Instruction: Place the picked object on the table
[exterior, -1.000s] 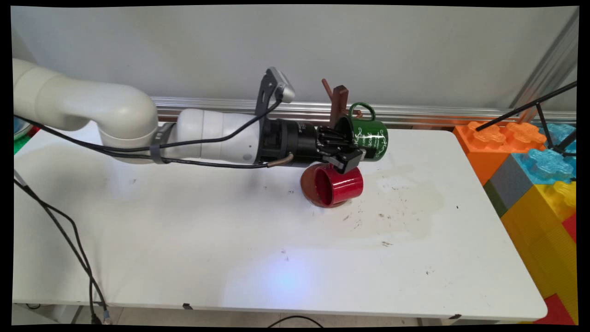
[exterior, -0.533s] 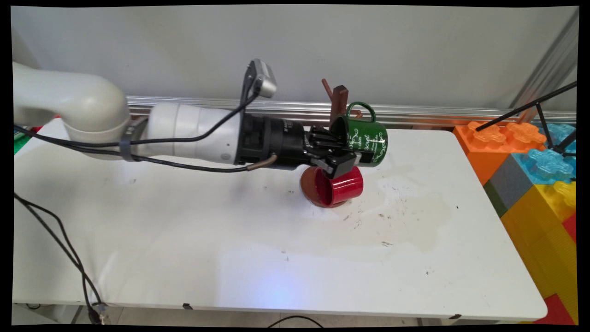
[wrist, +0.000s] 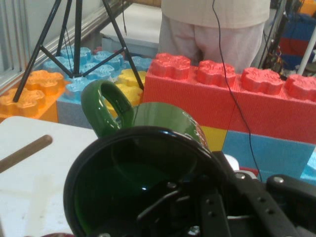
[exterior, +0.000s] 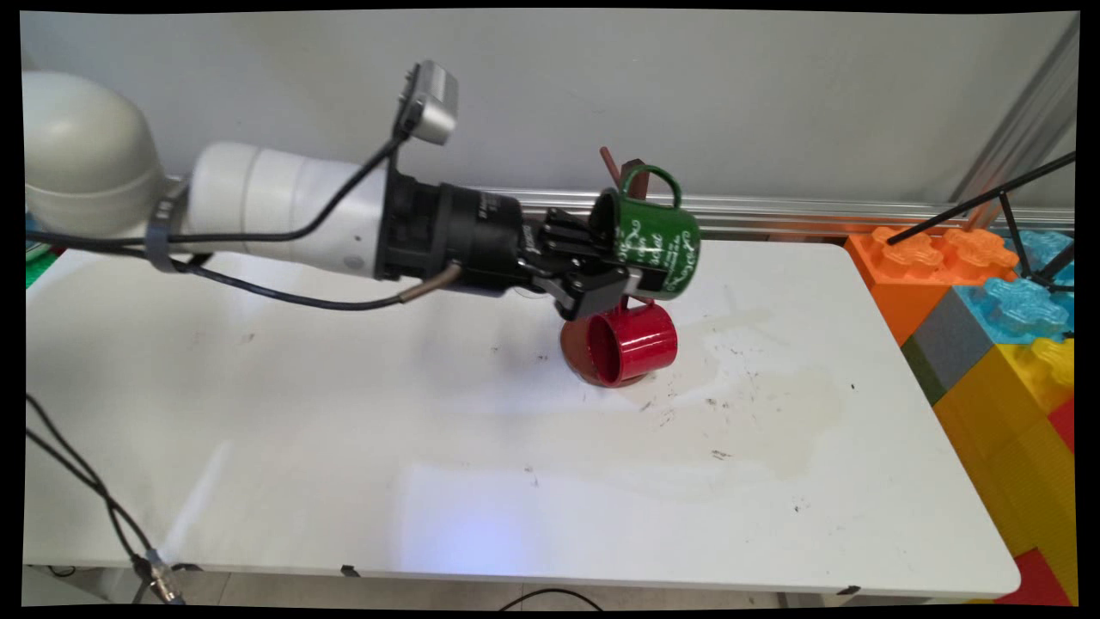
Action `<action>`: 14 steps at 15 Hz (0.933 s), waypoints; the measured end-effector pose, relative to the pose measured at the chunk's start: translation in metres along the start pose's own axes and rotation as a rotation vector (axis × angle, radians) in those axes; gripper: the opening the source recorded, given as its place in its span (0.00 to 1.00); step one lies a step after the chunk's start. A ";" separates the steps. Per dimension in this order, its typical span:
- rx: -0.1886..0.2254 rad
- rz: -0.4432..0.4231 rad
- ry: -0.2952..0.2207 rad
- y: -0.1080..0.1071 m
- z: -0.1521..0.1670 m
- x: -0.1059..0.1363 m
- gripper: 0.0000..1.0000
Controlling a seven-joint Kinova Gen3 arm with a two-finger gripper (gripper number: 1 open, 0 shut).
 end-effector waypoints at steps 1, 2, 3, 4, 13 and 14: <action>0.001 0.004 -0.005 -0.001 -0.004 0.002 0.00; 0.000 0.011 -0.014 -0.002 -0.009 0.004 0.00; -0.001 0.020 -0.024 -0.004 -0.016 0.007 0.00; -0.002 0.030 -0.036 -0.006 -0.022 0.009 0.00; -0.003 0.153 -0.174 -0.024 -0.071 0.024 0.00; 0.000 0.175 -0.204 -0.028 -0.076 0.024 0.00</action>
